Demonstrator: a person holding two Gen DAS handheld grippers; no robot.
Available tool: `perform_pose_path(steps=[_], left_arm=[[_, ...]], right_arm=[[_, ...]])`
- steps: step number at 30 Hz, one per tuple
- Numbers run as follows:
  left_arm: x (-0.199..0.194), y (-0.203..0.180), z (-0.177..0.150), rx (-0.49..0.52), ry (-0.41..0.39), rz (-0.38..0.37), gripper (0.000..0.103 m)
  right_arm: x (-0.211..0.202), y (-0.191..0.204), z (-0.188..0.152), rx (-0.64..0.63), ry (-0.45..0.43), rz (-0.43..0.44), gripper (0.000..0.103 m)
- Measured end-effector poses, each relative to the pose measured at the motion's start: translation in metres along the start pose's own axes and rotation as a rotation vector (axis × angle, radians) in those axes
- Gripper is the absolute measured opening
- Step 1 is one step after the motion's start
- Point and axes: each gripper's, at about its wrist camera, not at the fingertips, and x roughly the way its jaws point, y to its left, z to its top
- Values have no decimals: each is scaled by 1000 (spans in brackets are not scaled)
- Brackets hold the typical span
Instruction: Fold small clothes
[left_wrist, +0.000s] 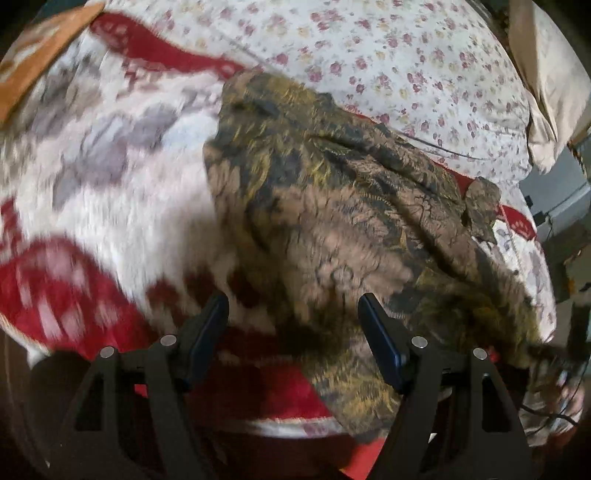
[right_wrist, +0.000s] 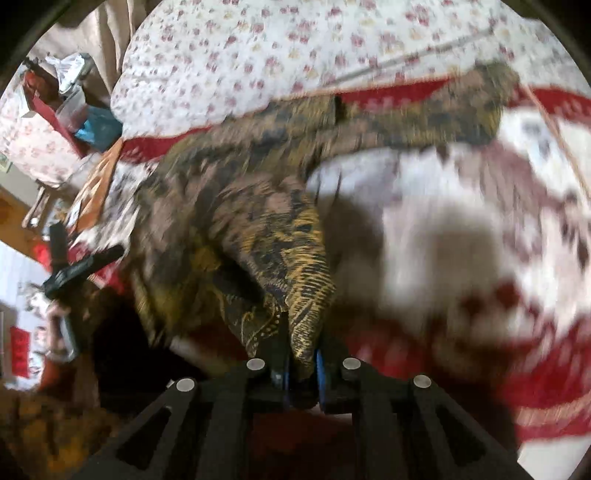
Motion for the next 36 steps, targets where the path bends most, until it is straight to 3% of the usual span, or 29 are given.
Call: perform_pose_path(steps=[5, 11, 17, 18, 19, 20, 21, 24, 27, 30, 33, 36], left_arm=[[9, 1, -20, -65, 24, -35, 73], [16, -24, -37, -18, 17, -44, 73], [26, -45, -38, 67, 18, 47, 73], [27, -45, -38, 65, 14, 52, 67], [27, -45, -37, 74, 9, 75, 49], [27, -44, -35, 84, 8, 99, 22], [26, -42, -33, 92, 12, 108, 11], [15, -25, -23, 51, 47, 3, 7], [-19, -15, -14, 73, 9, -31, 7], [-61, 5, -6, 69, -49, 8, 6], [-75, 24, -4, 49, -48, 66, 6], [-67, 34, -6, 39, -6, 107, 7]], right_arm=[[12, -5, -2, 30, -9, -15, 9], [8, -18, 10, 74, -52, -5, 9], [13, -17, 14, 71, -49, 4, 9], [14, -17, 15, 72, -46, 4, 9], [16, -17, 15, 73, -43, 4, 9], [16, -16, 15, 73, -41, 5, 9], [16, -15, 15, 70, -40, 6, 9], [14, -9, 14, 53, -26, 21, 9], [10, -2, 10, 18, 16, 25, 9], [7, 12, 1, -40, 79, 54, 9], [24, 28, -13, -96, 182, 118, 9], [60, 40, -26, -157, 331, 60, 9]])
